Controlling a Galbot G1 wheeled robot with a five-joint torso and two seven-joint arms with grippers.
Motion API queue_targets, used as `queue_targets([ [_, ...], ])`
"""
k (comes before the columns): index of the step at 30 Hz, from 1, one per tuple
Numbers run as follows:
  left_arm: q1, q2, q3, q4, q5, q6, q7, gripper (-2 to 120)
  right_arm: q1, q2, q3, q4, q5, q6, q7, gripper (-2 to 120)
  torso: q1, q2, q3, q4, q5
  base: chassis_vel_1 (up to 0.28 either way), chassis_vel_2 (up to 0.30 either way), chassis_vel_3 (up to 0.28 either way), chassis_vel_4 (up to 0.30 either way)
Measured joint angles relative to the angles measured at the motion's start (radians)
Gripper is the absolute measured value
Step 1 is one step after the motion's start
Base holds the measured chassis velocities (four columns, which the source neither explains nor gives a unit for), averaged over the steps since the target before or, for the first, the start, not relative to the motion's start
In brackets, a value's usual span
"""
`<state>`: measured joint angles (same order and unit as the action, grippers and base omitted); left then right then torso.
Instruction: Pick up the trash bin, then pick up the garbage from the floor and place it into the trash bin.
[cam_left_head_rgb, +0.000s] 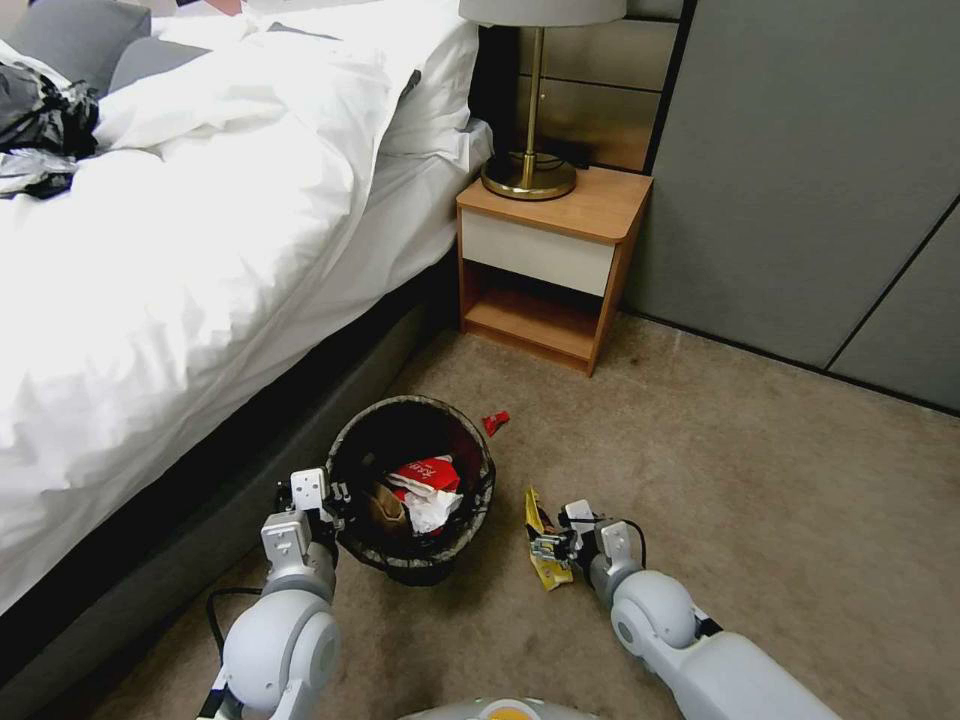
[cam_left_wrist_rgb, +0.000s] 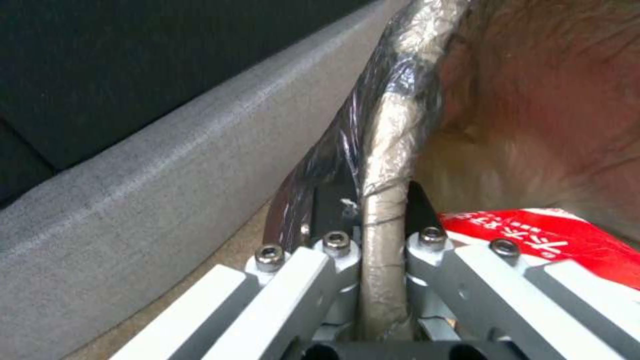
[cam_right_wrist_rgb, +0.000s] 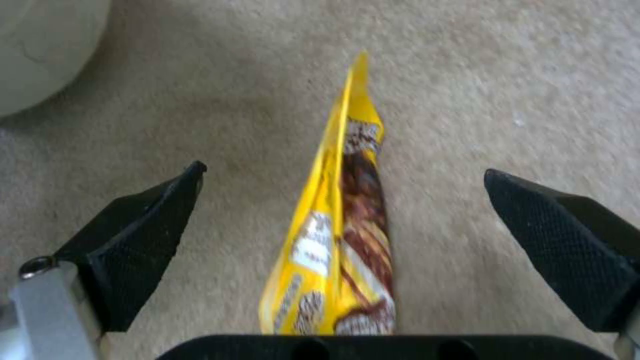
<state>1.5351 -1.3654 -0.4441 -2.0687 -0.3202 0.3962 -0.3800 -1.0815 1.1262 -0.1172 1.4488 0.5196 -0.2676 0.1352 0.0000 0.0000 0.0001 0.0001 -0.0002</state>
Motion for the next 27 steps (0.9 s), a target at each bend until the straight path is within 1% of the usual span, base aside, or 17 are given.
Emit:
queue_targets([
  [7, -0.001, -0.008, 0.003, 0.003, 0.006, 0.0, 0.0, 0, 0.024, 0.03, -0.012, -0.054, -0.024, 0.026, -0.024, 100, 0.0, 0.0, 0.0, -0.0001, 0.0, 0.0, 0.0, 0.0, 0.0],
  [12, -0.003, -0.01, 0.003, 0.005, 0.007, -0.001, 0.0, 0, 0.034, 0.071, -0.011, -0.116, -0.045, 0.051, -0.033, 100, 0.0, 0.0, 0.0, 0.0, 0.0002, 0.0, 0.0, 0.0, 0.0],
  [14, -0.005, -0.01, 0.002, 0.007, 0.007, -0.001, 0.0, 0, 0.033, 0.083, -0.008, -0.145, -0.059, 0.067, -0.035, 93, 0.0, 0.0, 0.0, -0.0001, 0.0001, 0.0, 0.0, 0.0, 0.0],
  [15, -0.005, -0.01, 0.002, 0.007, 0.007, -0.001, 0.0, 0, 0.033, 0.083, -0.008, -0.145, -0.059, 0.067, -0.035, 93, 0.0, 0.0, 0.0, -0.0001, 0.0001, 0.0, 0.0, 0.0, 0.0],
  [17, -0.007, -0.011, 0.001, 0.009, 0.006, -0.001, 0.0, 0, 0.03, 0.096, -0.004, -0.181, -0.078, 0.091, -0.048, 82, 0.0, 0.0, 0.0, -0.0002, 0.0, 0.0, 0.0, 0.0, 0.0],
  [18, -0.007, -0.011, 0.001, 0.009, 0.006, -0.001, 0.0, 0, 0.03, 0.096, -0.004, -0.181, -0.078, 0.091, -0.048, 82, 0.0, 0.0, 0.0, -0.0002, 0.0, 0.0, 0.0, 0.0, 0.0],
  [20, -0.007, -0.013, 0.001, 0.01, 0.006, -0.001, -0.001, 0, 0.034, 0.113, -0.001, -0.218, -0.089, 0.109, -0.055, 71, 0.0, 0.0, 0.0, -0.0001, 0.0002, 0.0, 0.0, 0.0, 0.0],
  [21, -0.007, -0.013, 0.001, 0.01, 0.006, -0.001, -0.001, 0, 0.034, 0.113, -0.001, -0.218, -0.089, 0.109, -0.055, 71, 0.0, 0.0, 0.0, -0.0001, 0.0002, 0.0, 0.0, 0.0, 0.0],
  [23, -0.005, -0.013, -0.001, 0.01, 0.005, -0.003, -0.001, 0, 0.04, 0.125, 0.007, -0.247, -0.102, 0.119, -0.06, 61, 0.0, 0.0, 0.0, 0.0, 0.0001, 0.0, 0.0, 0.0, 0.0],
  [24, -0.005, -0.013, -0.001, 0.01, 0.005, -0.003, -0.001, 0, 0.04, 0.125, 0.007, -0.247, -0.102, 0.119, -0.06, 61, 0.0, 0.0, 0.0, 0.0, 0.0001, 0.0, 0.0, 0.0, 0.0],
  [26, -0.003, -0.01, -0.005, 0.01, 0.004, -0.004, -0.001, 0, 0.043, 0.13, 0.013, -0.269, -0.111, 0.13, -0.065, 50, 0.0, 0.0, 0.0, -0.0001, 0.0001, 0.0, 0.0, 0.0, 0.0],
  [27, -0.003, -0.008, -0.006, 0.01, 0.003, -0.004, -0.001, 0, 0.043, 0.131, 0.016, -0.273, -0.114, 0.132, -0.066, 46, 0.0, 0.0, 0.0, -0.0001, 0.0001, 0.0, 0.0, 0.0, 0.0],
])
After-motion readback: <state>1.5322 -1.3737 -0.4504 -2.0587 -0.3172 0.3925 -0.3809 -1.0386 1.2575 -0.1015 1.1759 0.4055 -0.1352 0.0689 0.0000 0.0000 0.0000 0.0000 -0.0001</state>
